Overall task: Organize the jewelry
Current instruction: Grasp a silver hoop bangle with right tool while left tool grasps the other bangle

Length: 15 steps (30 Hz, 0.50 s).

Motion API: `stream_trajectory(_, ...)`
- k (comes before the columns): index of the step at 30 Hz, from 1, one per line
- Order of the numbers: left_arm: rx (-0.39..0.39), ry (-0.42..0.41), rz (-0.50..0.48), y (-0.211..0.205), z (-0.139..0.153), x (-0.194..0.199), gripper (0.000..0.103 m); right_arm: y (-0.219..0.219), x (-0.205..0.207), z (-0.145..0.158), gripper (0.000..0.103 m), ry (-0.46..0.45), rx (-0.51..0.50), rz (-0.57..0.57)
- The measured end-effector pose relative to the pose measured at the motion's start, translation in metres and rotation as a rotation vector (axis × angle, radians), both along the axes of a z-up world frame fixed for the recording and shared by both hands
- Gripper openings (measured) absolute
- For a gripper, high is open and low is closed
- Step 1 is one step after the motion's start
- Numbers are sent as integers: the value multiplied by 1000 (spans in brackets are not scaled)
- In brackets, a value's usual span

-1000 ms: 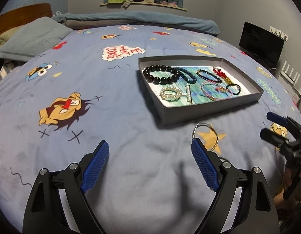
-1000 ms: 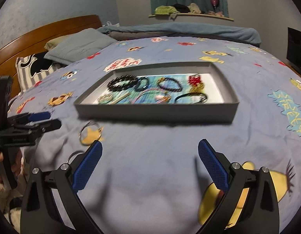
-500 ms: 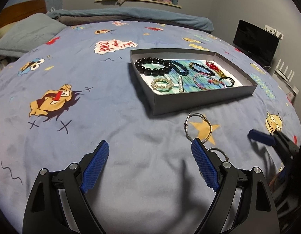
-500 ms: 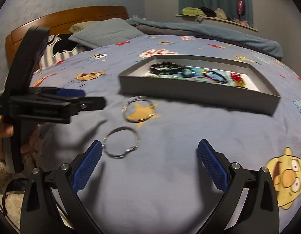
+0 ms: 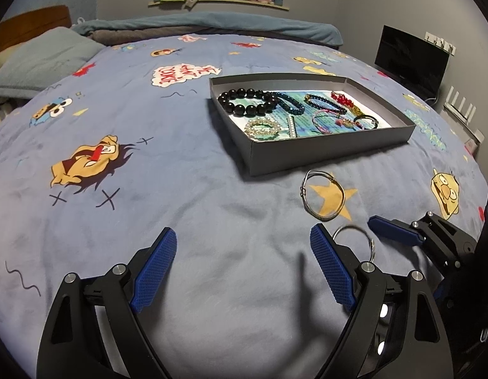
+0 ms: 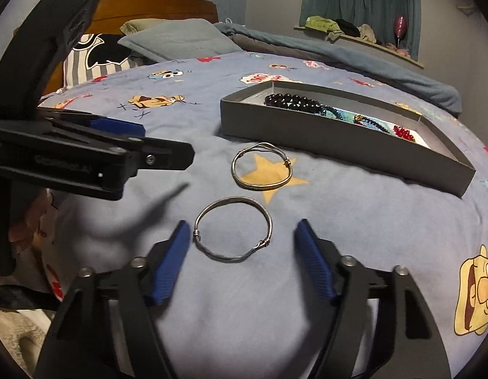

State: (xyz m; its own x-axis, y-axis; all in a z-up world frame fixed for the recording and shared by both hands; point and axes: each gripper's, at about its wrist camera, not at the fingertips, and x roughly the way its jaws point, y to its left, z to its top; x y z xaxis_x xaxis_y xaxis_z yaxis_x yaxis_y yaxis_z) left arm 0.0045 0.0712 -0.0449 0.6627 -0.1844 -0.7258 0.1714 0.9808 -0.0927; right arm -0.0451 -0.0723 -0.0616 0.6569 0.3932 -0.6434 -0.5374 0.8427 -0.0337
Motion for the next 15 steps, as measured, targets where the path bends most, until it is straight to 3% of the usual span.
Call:
stream_trajectory(1,0,-1,0,0,0,0,87,0,0,1,51,-6,-1,0)
stream_trajectory(8,11,-6,-3,-3,-2,1,87,-8,-1,7,51,-13,26,-8)
stream_trajectory(15,19,-22,-25,-16,-3,5,87,-33,7,22,51,-55,49,-86)
